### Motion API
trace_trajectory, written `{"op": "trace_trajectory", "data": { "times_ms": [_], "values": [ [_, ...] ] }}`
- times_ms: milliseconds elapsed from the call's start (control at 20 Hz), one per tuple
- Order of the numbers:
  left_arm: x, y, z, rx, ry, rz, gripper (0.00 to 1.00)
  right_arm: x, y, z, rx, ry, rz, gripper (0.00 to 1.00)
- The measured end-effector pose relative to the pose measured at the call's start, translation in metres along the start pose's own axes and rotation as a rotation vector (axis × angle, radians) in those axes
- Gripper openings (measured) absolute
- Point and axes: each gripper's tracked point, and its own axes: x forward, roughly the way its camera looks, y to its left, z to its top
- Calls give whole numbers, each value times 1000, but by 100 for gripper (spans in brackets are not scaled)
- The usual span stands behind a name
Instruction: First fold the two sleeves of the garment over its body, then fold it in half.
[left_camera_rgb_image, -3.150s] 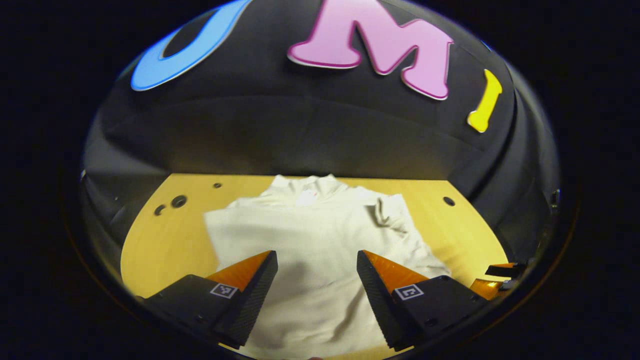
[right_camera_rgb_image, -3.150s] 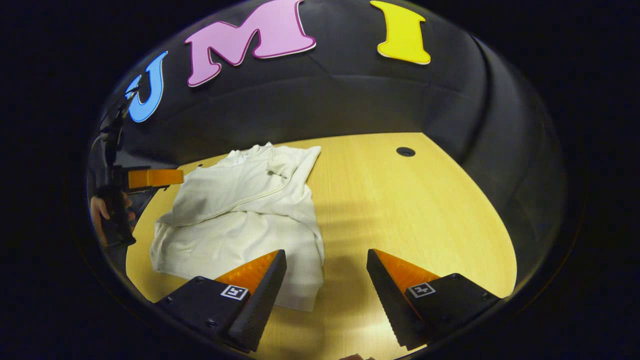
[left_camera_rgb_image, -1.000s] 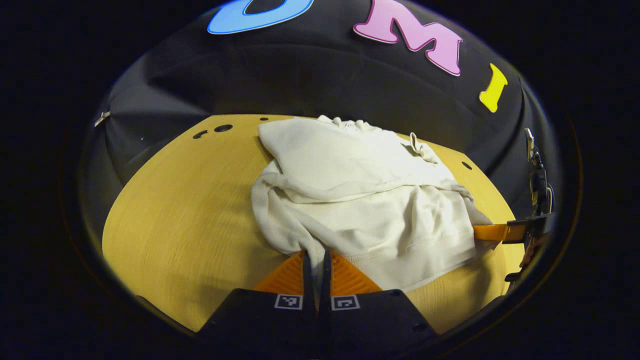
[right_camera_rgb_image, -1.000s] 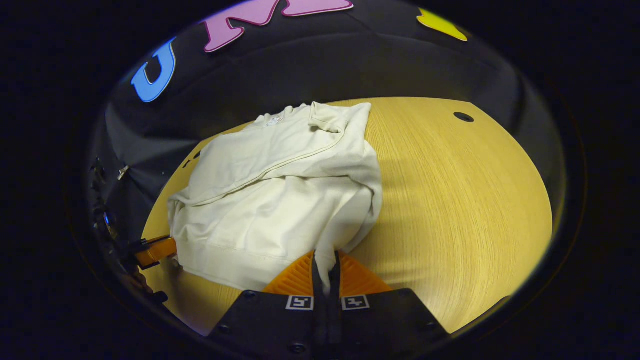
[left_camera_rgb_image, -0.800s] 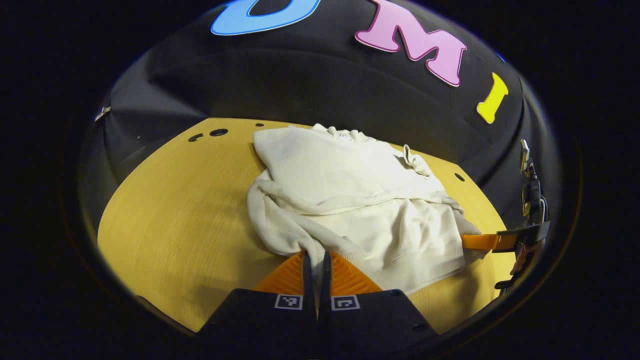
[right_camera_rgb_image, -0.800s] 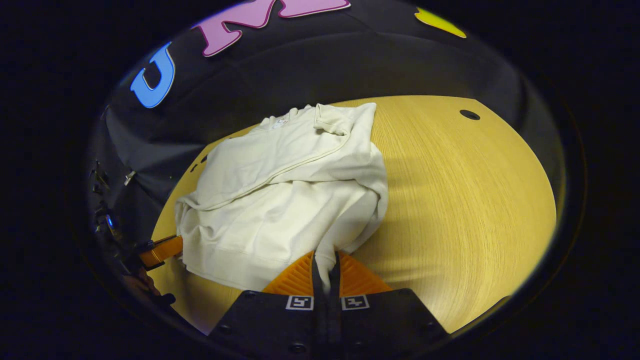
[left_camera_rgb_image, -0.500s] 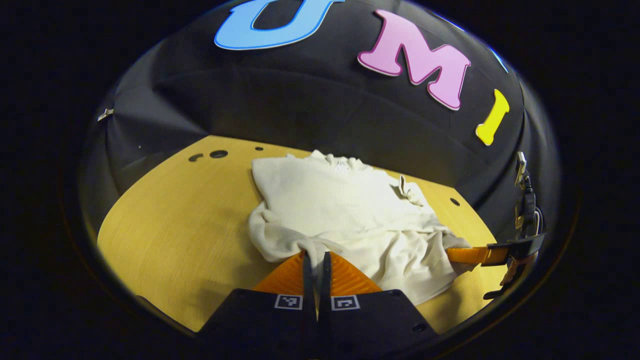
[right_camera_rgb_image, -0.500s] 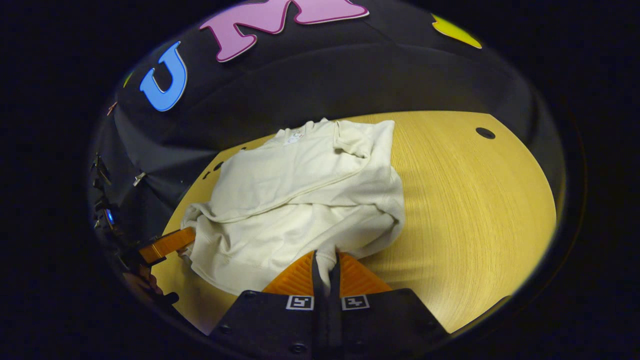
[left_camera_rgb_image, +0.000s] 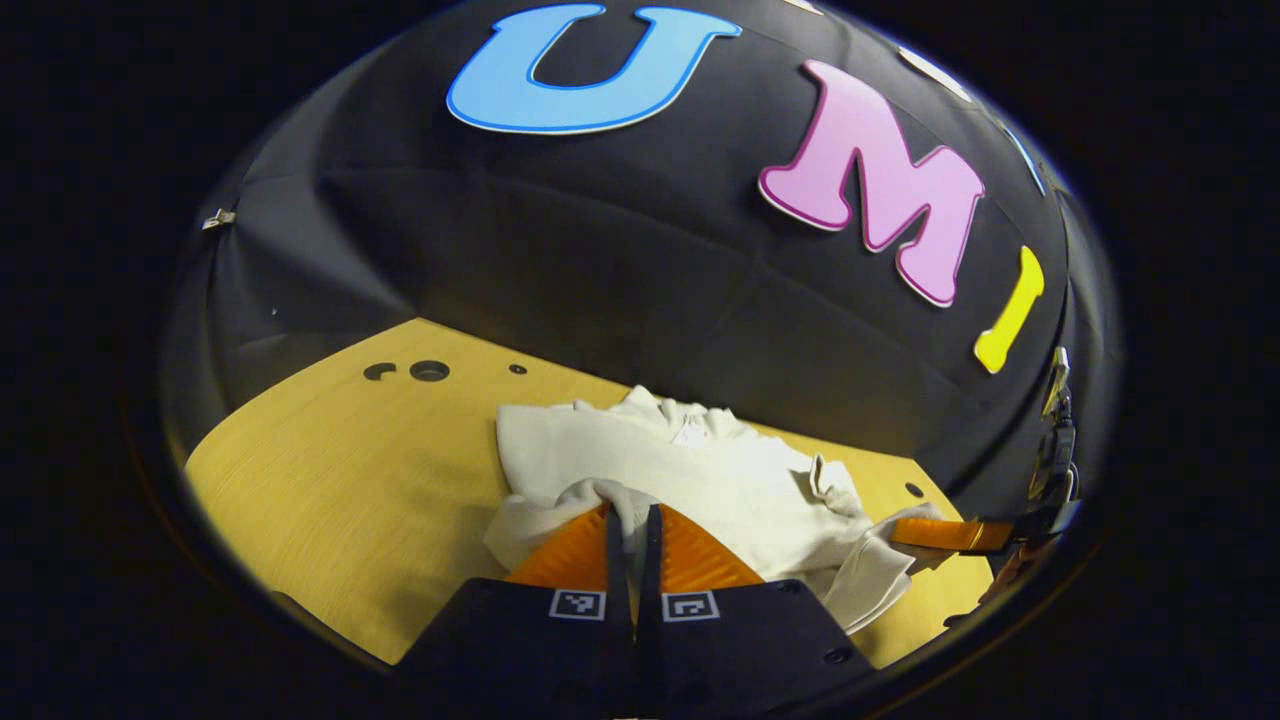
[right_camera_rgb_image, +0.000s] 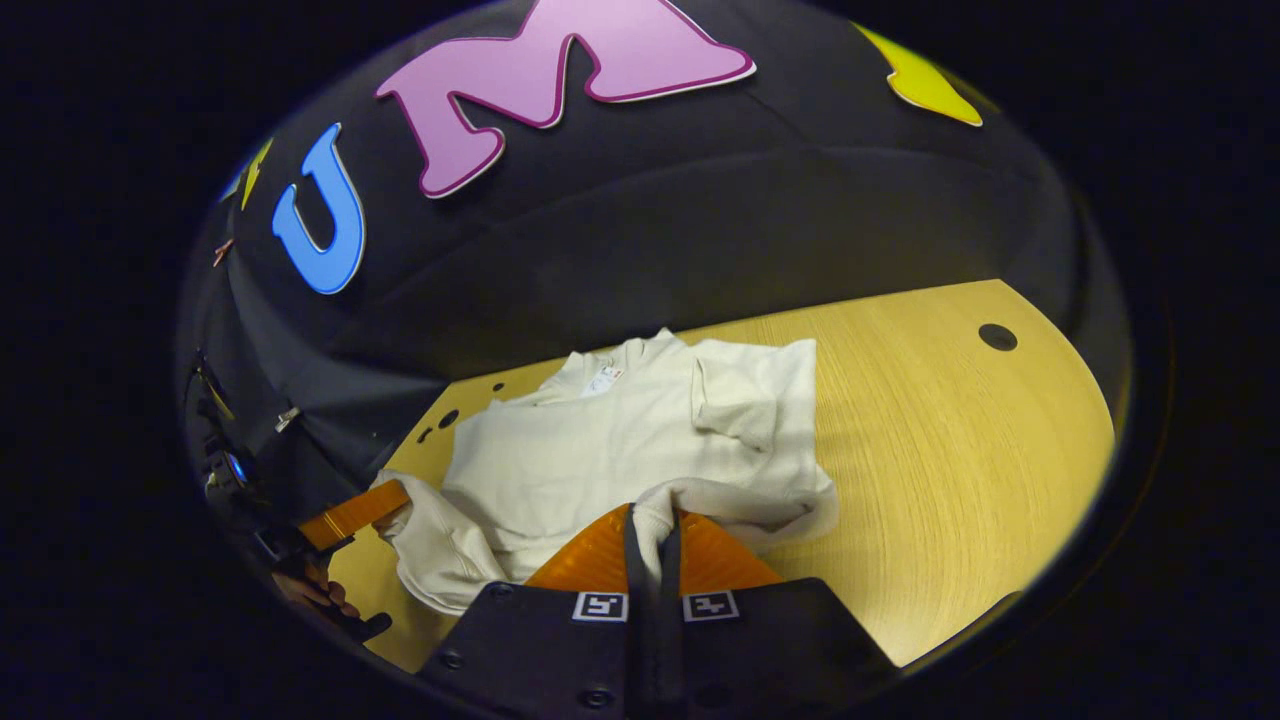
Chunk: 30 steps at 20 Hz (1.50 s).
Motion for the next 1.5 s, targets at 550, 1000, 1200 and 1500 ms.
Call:
{"op": "trace_trajectory", "data": {
  "times_ms": [550, 1000, 1200, 1500],
  "values": [
    [88, 10, 53, -27, -113, 26, 6, 71, -10, 79, 39, -172, -77, 5],
    [156, 42, 59, 40, -82, 81, 6, 131, -41, 84, 63, -219, -175, 16],
    [171, 43, 61, 87, -76, 77, 18, 135, -41, 82, 34, -231, -168, 45],
    [150, 46, 93, 134, -141, 118, 89, 119, -36, 91, -60, -258, -176, 96]
  ]
}}
